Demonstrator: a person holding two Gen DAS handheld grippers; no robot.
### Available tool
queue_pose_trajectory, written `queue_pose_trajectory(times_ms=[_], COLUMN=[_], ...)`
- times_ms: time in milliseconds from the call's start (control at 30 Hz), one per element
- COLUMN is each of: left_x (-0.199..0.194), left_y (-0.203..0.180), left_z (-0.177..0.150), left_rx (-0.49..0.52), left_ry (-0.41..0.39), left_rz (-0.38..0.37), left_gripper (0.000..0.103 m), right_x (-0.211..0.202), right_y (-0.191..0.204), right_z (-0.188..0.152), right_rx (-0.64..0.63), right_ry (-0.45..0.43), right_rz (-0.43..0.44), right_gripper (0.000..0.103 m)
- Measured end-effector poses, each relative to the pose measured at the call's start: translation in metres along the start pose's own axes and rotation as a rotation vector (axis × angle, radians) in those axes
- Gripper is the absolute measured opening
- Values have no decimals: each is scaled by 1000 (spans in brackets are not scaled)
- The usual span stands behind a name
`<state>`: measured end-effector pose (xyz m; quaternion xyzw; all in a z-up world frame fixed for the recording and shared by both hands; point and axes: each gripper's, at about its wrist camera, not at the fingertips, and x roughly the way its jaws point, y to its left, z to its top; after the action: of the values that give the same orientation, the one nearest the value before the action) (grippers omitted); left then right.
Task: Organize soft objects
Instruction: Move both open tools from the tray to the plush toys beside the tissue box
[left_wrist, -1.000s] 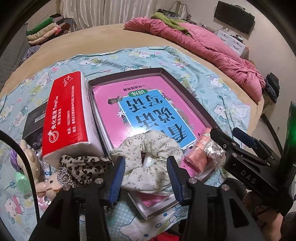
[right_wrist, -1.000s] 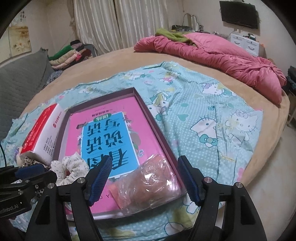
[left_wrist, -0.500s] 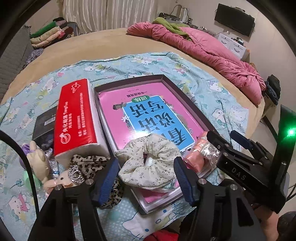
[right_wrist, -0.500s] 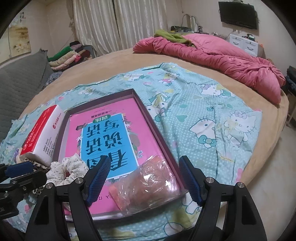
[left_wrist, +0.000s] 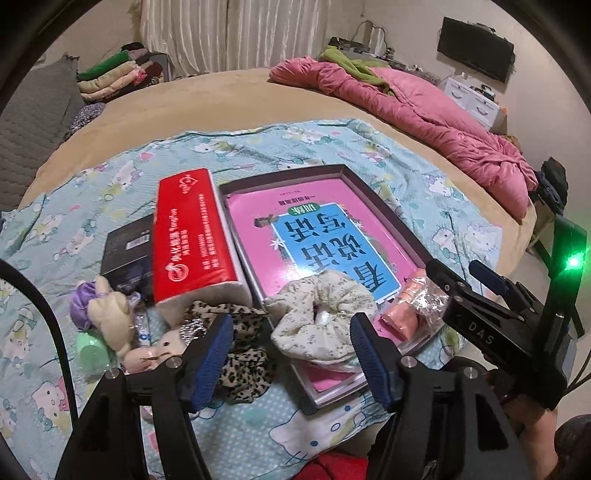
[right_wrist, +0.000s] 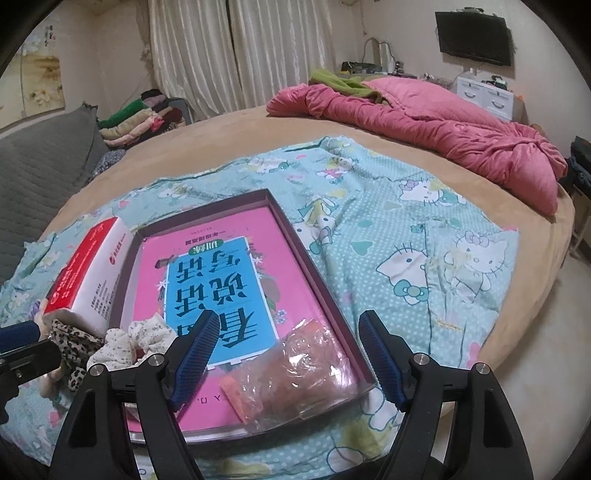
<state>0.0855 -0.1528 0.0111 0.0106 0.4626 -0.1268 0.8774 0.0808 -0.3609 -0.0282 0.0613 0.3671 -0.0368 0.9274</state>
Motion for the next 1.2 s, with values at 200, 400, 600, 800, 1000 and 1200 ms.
queue_pose_trajectory(times_ms=[200,400,600,800,1000,1200], left_x=[-11,-21,-32,-46,-61,-74], left_y=[5,11,22,38,60,94], left_z=[-1,-2,-4,-5,-7,-9], left_rx=[1,-7,-24,-54,-90,-144], left_ry=[-19,-33,-42,-61,-81,-99], left_rz=[21,26,30,35,52,85], left_gripper=[68,71,72,72,72,72], right_x=[-12,-31,-55,-83,-104,-116], right_y=[5,14,30,54,76,106], right_z=[3,10,19,30,38,34], right_rx=[-6,-10,-40,-102,-90,-141], right_ry=[-39,-81,-142,-200,-199,-183], right_rz=[5,8,28,64,178,243], right_gripper=[79,79,79,80,80,80])
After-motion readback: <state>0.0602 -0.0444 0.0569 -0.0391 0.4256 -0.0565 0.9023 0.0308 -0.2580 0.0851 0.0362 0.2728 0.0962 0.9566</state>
